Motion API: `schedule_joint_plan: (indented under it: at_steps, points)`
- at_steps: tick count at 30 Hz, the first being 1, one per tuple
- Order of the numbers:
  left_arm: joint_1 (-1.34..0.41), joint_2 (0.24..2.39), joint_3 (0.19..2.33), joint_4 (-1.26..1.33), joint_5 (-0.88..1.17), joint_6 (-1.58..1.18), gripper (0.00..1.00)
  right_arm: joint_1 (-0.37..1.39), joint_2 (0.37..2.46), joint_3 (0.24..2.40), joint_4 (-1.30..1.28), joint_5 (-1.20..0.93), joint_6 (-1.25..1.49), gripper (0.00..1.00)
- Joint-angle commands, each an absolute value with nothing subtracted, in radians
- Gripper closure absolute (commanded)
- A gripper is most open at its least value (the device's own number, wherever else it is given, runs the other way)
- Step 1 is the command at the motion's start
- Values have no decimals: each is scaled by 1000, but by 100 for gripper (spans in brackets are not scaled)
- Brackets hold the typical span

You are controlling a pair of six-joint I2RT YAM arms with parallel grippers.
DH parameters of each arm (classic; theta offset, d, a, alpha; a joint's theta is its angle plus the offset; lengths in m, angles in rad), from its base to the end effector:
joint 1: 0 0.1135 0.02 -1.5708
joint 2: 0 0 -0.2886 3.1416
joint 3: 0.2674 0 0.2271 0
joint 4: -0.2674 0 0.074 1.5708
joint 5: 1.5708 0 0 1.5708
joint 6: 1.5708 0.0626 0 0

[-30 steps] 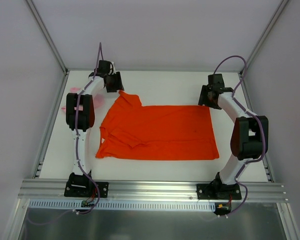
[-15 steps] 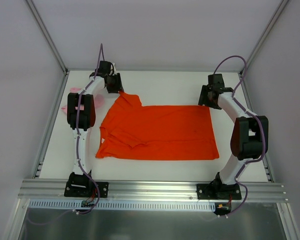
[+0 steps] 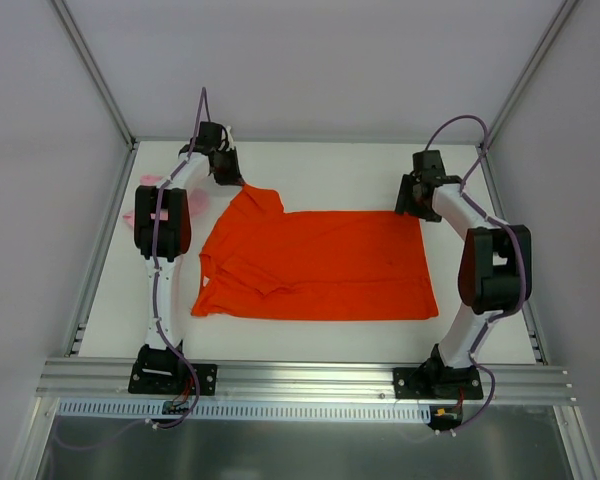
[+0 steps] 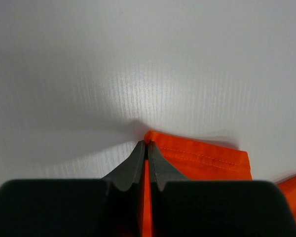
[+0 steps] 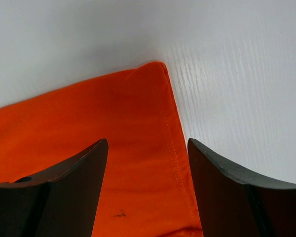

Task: Fold and stack the t-shirts
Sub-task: Grap the side of the flattened tshirt furthest away from the robot with both arms

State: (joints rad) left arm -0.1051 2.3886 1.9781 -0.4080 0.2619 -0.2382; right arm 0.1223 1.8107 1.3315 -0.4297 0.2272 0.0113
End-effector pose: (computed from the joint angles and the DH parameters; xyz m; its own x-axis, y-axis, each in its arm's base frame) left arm 0.5425 -0.0735 0.1803 -0.7710 -0.1478 -0.6194 0.0981 0.9335 -0.3449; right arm 0.3923 0.0340 0.2396 -0.7827 -0.0851 -0.6166 0.0274 0.9849 -0.1707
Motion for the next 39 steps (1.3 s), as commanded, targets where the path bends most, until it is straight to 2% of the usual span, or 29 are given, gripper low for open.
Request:
schedule_joint_plan:
  at_steps: [1, 13, 18, 29, 39]
  points:
    - [-112, 2393, 2016, -433, 285, -219, 100, 118, 1844, 1394, -416, 249, 17, 30]
    - [-110, 2258, 1913, -446, 302, -193, 100, 78, 1971, 1549, -471, 210, 58, 31]
    - [-114, 2247, 1898, -445, 316, -193, 100, 77, 2017, 1575, -485, 209, 58, 37]
    - [-118, 2241, 1898, -442, 330, -199, 100, 58, 2117, 1696, -583, 186, 75, 37]
    - [-121, 2233, 1898, -449, 321, -189, 100, 34, 2137, 1707, -580, 126, 98, 38]
